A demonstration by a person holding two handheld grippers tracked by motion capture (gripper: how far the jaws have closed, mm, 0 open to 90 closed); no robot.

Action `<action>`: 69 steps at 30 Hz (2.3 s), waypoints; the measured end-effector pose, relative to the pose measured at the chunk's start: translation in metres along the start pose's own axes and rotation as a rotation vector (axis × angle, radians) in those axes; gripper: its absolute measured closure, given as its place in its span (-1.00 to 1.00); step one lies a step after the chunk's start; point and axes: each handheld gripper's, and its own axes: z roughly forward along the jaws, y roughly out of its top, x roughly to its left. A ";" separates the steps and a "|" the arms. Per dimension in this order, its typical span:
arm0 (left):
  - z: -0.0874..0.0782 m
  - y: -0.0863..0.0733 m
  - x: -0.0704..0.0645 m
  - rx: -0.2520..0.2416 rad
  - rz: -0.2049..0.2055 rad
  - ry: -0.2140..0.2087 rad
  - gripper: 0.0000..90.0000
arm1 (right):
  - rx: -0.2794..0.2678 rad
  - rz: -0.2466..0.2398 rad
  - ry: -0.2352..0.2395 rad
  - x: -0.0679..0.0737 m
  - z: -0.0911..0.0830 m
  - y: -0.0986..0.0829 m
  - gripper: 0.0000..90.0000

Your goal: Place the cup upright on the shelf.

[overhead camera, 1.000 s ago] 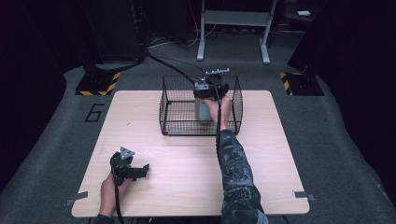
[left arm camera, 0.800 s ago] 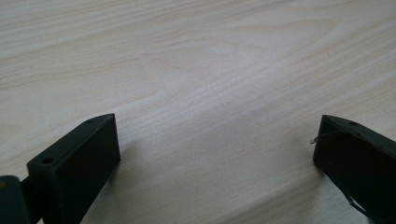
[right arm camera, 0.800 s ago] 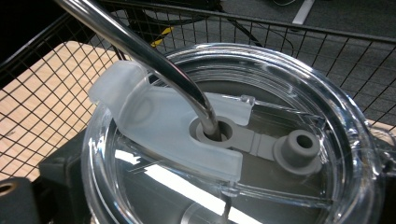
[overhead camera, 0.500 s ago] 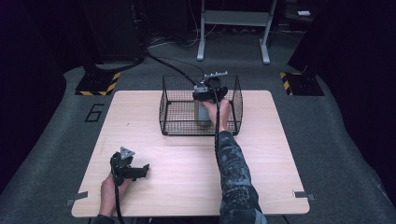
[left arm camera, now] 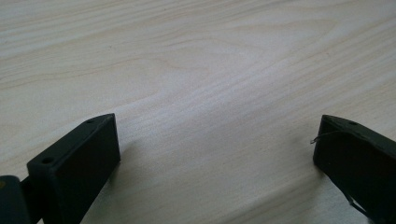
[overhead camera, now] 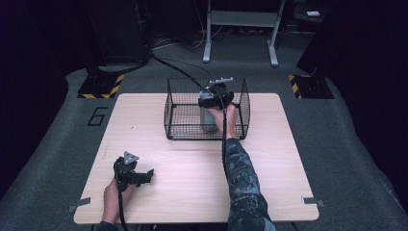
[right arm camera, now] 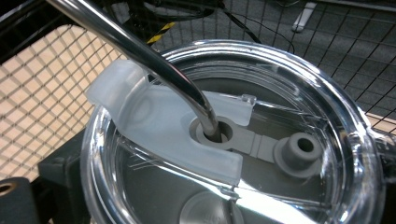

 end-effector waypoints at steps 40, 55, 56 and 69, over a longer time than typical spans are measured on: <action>0.001 0.000 -0.001 -0.008 -0.009 0.001 -0.99 | 0.046 0.035 0.032 0.000 -0.017 -0.003 -1.00; 0.000 0.000 -0.001 -0.005 -0.014 -0.001 -0.99 | 0.007 0.002 0.062 -0.004 -0.071 -0.005 -1.00; 0.001 0.000 -0.002 -0.013 -0.025 0.000 -0.99 | 0.005 -0.016 0.067 -0.003 -0.077 -0.006 -1.00; 0.000 0.000 -0.001 -0.005 -0.014 -0.001 -0.99 | -0.002 -0.128 0.094 0.009 -0.135 -0.030 -1.00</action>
